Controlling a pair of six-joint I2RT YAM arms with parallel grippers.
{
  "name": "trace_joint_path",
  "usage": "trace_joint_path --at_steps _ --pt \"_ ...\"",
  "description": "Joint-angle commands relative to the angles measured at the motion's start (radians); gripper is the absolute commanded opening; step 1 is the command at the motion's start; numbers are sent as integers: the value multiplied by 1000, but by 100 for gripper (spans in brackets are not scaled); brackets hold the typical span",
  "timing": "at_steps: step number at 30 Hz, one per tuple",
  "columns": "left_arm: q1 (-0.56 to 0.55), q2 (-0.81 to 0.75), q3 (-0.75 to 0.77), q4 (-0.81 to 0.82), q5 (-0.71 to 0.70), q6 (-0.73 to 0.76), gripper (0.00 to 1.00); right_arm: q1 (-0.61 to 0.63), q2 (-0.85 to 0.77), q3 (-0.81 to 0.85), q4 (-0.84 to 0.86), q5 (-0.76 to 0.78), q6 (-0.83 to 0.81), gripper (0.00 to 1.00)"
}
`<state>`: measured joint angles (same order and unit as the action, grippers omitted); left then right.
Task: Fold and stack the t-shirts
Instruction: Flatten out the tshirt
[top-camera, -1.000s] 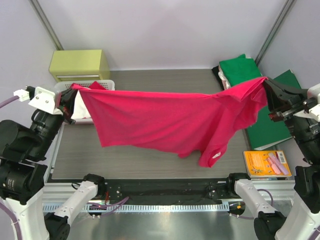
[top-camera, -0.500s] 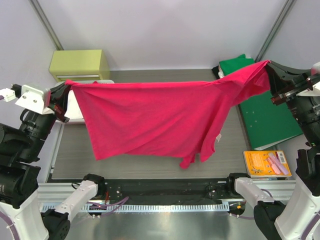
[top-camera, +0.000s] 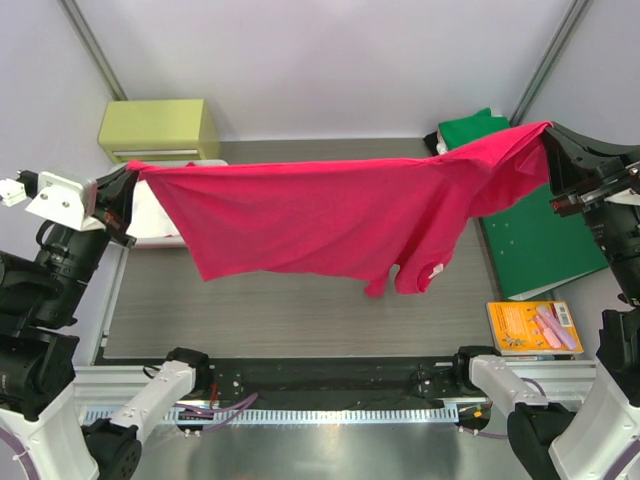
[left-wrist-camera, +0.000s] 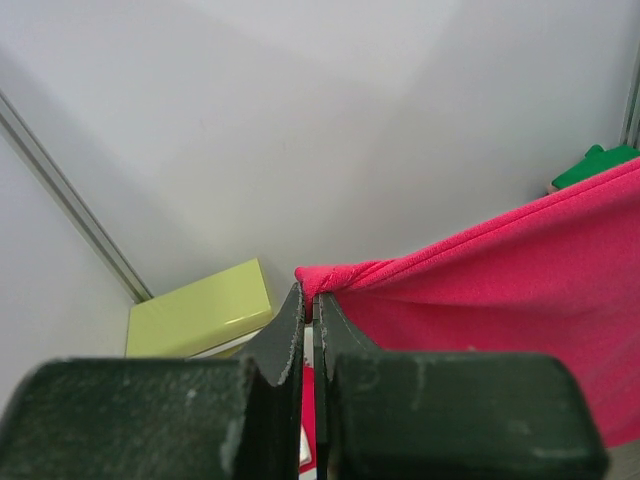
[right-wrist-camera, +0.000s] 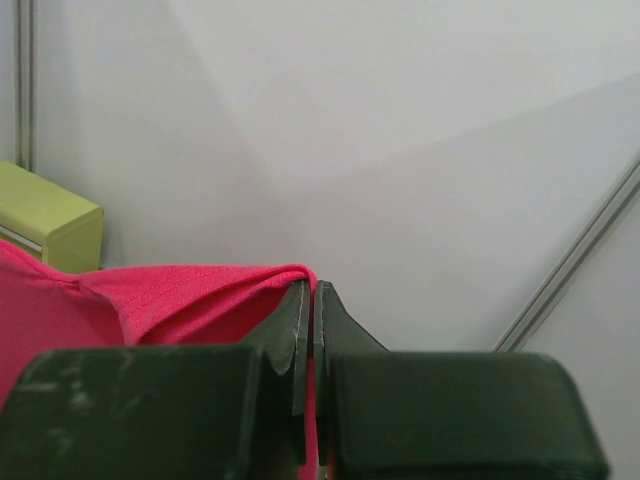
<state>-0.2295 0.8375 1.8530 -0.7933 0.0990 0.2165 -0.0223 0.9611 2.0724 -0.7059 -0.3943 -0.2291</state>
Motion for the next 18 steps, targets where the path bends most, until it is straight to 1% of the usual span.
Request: trace_joint_path --at_steps 1,5,7,8,9,10,11,14,15,18 --pt "7 37 -12 40 -7 -12 0 -7 48 9 52 77 -13 1" --pt "7 78 -130 101 10 0 0 -7 102 -53 108 113 -50 1" --pt "6 120 -173 132 11 14 0 -7 128 -121 129 126 -62 1" --pt "7 130 -226 150 11 27 0 -7 146 -153 138 123 -64 1" --pt "7 152 -251 176 14 32 0 -7 148 -238 155 120 -62 1" --pt "7 166 -273 189 21 34 0 -7 148 -292 216 117 -62 1" --pt "7 176 -323 204 24 37 0 -7 149 -393 242 114 -59 1" --pt "7 222 -421 276 22 43 0 -7 179 -509 318 107 -53 1" --pt "7 235 -443 296 24 47 0 -7 198 -582 338 103 -53 1" --pt "7 299 -523 357 25 47 0 -5 244 -716 428 95 -59 1"
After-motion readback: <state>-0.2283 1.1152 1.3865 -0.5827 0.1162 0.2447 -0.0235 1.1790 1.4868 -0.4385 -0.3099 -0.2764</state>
